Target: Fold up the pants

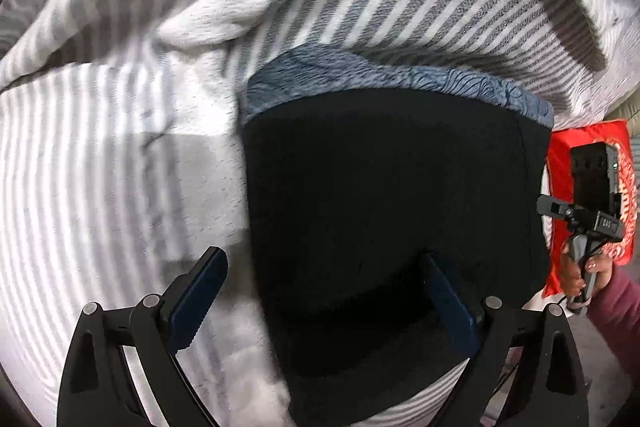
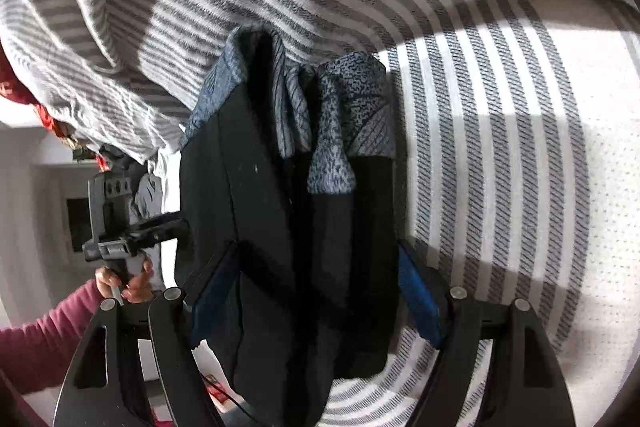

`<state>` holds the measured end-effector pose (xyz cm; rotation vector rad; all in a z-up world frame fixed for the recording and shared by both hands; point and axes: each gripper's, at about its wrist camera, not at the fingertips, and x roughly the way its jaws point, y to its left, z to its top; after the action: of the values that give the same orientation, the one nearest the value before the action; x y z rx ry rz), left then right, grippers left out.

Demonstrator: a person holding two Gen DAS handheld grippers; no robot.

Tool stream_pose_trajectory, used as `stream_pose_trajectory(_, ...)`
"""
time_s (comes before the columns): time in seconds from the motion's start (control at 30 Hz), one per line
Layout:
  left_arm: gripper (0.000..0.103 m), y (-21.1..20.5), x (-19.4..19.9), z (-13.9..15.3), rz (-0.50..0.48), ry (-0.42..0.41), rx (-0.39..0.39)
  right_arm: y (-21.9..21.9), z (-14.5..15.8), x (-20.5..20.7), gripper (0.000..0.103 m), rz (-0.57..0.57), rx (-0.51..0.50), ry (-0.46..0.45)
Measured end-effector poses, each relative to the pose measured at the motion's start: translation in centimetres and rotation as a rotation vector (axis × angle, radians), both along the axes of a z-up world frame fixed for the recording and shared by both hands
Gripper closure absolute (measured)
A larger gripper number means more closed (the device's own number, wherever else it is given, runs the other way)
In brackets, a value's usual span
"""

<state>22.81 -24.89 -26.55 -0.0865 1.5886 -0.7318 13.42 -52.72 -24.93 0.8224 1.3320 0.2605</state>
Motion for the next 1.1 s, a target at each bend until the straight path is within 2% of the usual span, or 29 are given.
stream_pose_trajectory(0.07,0.006,-1.0,-0.1,-0.4,-0.008,0.007,-0.022,0.3,-0.3,0.5,0.021,-0.009,0.000,0.000)
stream_pose_trajectory(0.1,0.003,-1.4,-0.2,-0.6,-0.010,0.001,-0.016,0.6,-0.3,0.6,0.021,-0.014,-0.001,0.004)
stream_pose_trajectory(0.2,0.003,-1.8,-0.3,-0.8,0.012,-0.019,-0.004,0.9,-0.7,0.9,0.022,-0.064,-0.007,0.038)
stream_pose_trajectory(0.23,0.008,-1.6,-0.6,-0.5,0.019,-0.032,-0.003,1.1,-0.5,0.9,0.025,-0.072,-0.011,0.041)
stream_pose_trajectory(0.27,0.012,-1.7,-1.0,0.0,0.021,-0.047,-0.005,1.3,-0.2,0.8,0.032,-0.079,-0.016,0.040)
stream_pose_trajectory(0.33,0.026,-1.8,-1.7,1.2,0.010,-0.093,-0.003,1.5,0.5,0.6,0.042,-0.087,-0.024,0.030)
stream_pose_trajectory(0.37,0.029,-1.6,-1.7,1.9,0.006,-0.111,0.001,1.6,0.9,0.5,0.048,-0.092,-0.026,0.023)
stream_pose_trajectory(0.43,0.040,-1.8,-2.3,3.2,0.007,-0.142,0.006,1.8,1.7,0.2,0.053,-0.105,-0.019,0.015)
stream_pose_trajectory(0.47,0.042,-1.8,-2.5,3.5,0.010,-0.151,0.007,1.8,2.0,0.0,0.055,-0.111,-0.017,0.013)
stream_pose_trajectory(0.77,0.043,0.5,-5.5,8.7,0.040,-0.217,-0.002,2.7,5.4,-3.1,0.057,-0.118,0.054,-0.031)
stream_pose_trajectory(0.9,0.043,0.9,-9.4,10.9,0.054,-0.242,0.010,2.9,7.2,-5.5,0.057,-0.111,0.083,-0.053)
stream_pose_trajectory(1.1,0.043,2.4,-15.4,12.2,0.068,-0.250,0.041,4.0,8.3,-9.8,0.057,-0.094,0.100,-0.043)
